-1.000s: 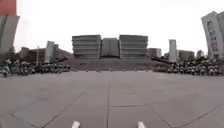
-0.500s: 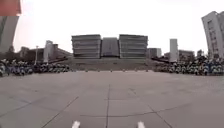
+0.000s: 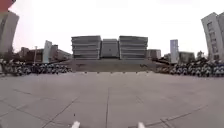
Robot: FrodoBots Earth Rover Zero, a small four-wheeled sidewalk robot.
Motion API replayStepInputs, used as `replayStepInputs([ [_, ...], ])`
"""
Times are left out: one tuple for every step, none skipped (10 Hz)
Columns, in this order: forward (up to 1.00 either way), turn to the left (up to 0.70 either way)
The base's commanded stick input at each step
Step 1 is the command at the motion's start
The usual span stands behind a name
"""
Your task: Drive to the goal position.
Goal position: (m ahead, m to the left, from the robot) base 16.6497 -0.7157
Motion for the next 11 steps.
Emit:
replayStepInputs([
  [0.6, 0.0],
  [0.6, 0.0],
  [0.6, 0.0],
  [0.6, 0.0],
  [0.6, 0.0],
  [0.6, 0.0],
  [0.6, 0.0],
  [0.6, 0.0],
  [0.6, 0.0],
  [0.6, 0.0],
  [0.6, 0.0],
])
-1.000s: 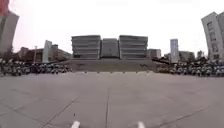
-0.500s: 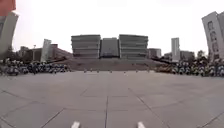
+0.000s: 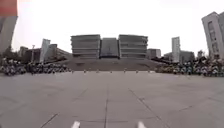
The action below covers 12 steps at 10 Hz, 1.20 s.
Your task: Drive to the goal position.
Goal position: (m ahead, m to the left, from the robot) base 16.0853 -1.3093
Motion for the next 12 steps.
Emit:
replayStepInputs([
  [0.6, 0.0],
  [0.6, 0.0],
  [0.6, 0.0],
  [0.6, 0.0],
  [0.6, 0.0],
  [0.6, 0.0],
  [0.6, 0.0],
  [0.6, 0.0],
  [0.6, 0.15],
  [0.6, 0.15],
  [0.6, 0.15],
  [0.6, 0.09],
])
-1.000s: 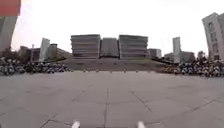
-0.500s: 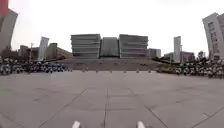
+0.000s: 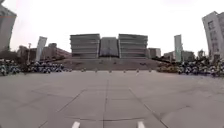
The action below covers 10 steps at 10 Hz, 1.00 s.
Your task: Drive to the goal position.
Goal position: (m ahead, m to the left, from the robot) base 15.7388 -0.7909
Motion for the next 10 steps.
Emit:
replayStepInputs([
  [0.6, 0.01],
  [0.6, 0.0],
  [0.6, 0.0],
  [0.6, 0.0],
  [0.6, 0.0],
  [0.6, 0.0],
  [0.6, 0.0],
  [0.6, 0.0],
  [0.6, 0.0],
  [0.6, 0.0],
])
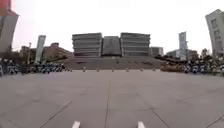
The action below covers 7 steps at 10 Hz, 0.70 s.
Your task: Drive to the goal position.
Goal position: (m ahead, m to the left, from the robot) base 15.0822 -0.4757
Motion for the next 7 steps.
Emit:
replayStepInputs([
  [0.6, 0.0],
  [0.6, 0.0],
  [0.6, 0.0],
  [0.6, 0.0],
  [0.6, 0.0],
  [0.6, 0.0],
  [0.6, 0.0],
])
